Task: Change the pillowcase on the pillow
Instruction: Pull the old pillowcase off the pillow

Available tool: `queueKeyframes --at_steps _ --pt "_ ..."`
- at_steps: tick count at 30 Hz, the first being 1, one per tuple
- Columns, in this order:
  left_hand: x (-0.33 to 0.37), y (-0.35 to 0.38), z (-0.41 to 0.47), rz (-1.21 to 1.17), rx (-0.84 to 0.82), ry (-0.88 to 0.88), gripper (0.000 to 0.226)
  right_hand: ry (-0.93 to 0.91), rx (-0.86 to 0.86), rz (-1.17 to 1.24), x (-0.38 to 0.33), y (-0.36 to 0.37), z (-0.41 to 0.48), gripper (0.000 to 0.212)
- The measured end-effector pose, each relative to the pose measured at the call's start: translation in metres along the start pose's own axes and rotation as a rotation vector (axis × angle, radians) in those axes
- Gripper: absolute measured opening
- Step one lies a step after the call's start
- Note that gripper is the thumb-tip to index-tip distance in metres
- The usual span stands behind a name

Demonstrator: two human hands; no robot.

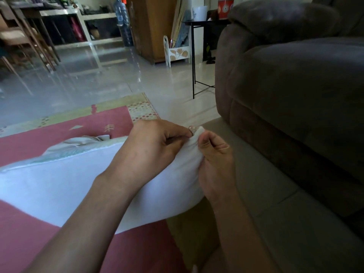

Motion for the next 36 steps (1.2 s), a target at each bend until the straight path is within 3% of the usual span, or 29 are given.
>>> queueKeyframes --at_steps 2,7,13,18,25,28,31,36 --pt "0.001 -0.001 -0.001 0.005 0.046 -0.006 0.015 -0.010 -0.004 0.040 -0.003 0.002 -0.001 0.019" --pt "-0.003 -0.001 0.001 -0.052 0.105 -0.137 0.005 0.025 0.014 0.078 -0.005 0.005 -0.004 0.032" --pt "-0.001 0.004 -0.001 0.010 0.046 -0.258 0.003 -0.004 0.056 0.015 -0.009 0.002 -0.004 0.030" --pt "0.005 0.008 0.001 0.196 -0.047 -0.372 0.013 -0.016 0.080 0.242 -0.010 0.011 -0.005 0.039" --pt "-0.002 0.001 0.000 0.122 -0.086 -0.398 0.011 0.037 0.055 0.412 -0.015 0.015 -0.006 0.061" --pt "-0.005 -0.004 -0.002 0.078 -0.021 -0.373 0.018 0.098 0.105 0.352 -0.013 0.010 -0.006 0.064" --pt "-0.006 -0.006 -0.005 0.041 0.039 -0.360 0.018 0.085 0.102 0.269 -0.012 0.009 -0.006 0.061" --pt "-0.009 -0.002 -0.001 0.015 -0.008 -0.411 0.016 0.059 -0.008 0.229 -0.012 0.012 -0.004 0.026"
Point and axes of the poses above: each hand's wrist, its own z-axis towards the middle knuckle, its own y-axis out of the palm, x = y × z, the point moved 8 cm from there along z, towards the middle knuckle, and after that the axes turned 12 degrees about -y, right-handed, at the moved point
